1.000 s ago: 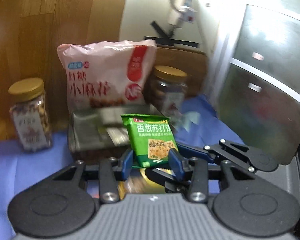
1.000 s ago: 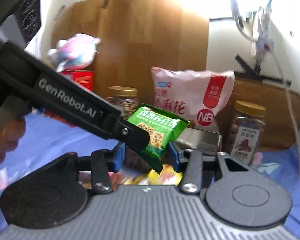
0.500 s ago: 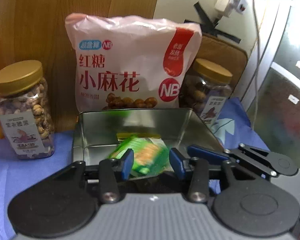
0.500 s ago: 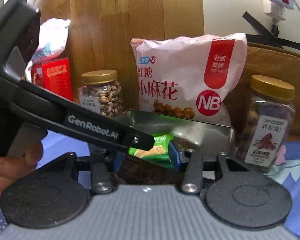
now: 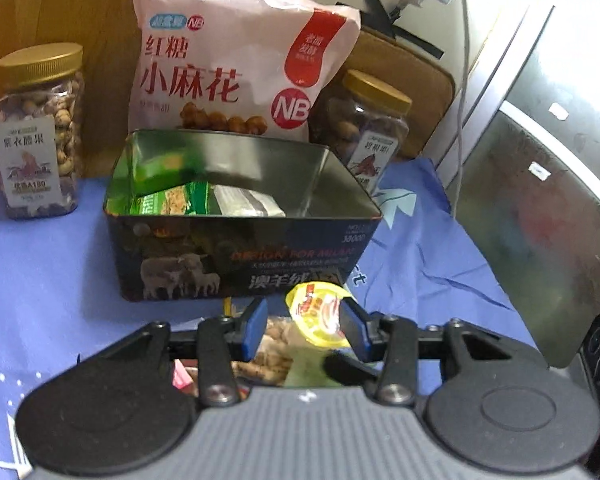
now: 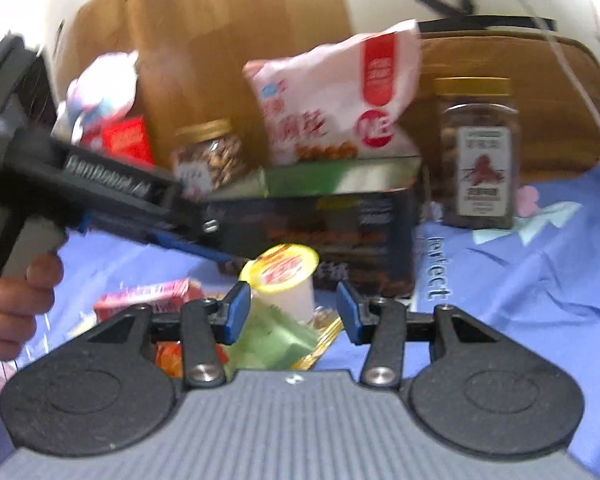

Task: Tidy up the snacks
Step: 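Grasp the yellow-lidded jelly cup with the left gripper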

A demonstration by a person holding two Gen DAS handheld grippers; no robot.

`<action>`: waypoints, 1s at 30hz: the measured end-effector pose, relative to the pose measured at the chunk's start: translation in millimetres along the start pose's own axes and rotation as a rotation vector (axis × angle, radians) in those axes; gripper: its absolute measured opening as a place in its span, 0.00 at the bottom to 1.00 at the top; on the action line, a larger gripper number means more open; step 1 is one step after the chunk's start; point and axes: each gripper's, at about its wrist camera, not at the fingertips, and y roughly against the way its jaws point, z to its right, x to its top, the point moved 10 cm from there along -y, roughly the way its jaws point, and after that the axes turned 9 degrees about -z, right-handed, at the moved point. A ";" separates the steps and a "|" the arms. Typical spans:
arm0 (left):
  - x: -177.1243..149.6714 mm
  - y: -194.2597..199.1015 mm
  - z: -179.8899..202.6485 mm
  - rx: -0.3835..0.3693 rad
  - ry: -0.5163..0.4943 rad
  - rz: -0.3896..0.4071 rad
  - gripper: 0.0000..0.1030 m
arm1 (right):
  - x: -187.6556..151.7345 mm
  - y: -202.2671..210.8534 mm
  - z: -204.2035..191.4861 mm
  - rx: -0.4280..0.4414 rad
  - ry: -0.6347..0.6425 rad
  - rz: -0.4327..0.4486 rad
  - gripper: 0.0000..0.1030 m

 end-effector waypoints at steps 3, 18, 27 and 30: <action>-1.1 -8.8 0.6 -0.004 0.013 -0.016 0.40 | -2.7 -14.3 -2.0 -0.021 0.021 -0.019 0.49; -15.8 46.7 28.9 -0.057 -0.036 0.102 0.35 | 12.1 13.1 -39.6 -0.056 0.159 0.151 0.38; -105.5 94.4 -5.3 -0.021 0.063 0.073 0.36 | -31.4 42.3 -116.9 0.071 0.260 0.084 0.38; -125.5 92.2 -25.7 -0.039 0.145 0.035 0.36 | -51.2 34.6 -134.5 0.109 0.268 0.005 0.38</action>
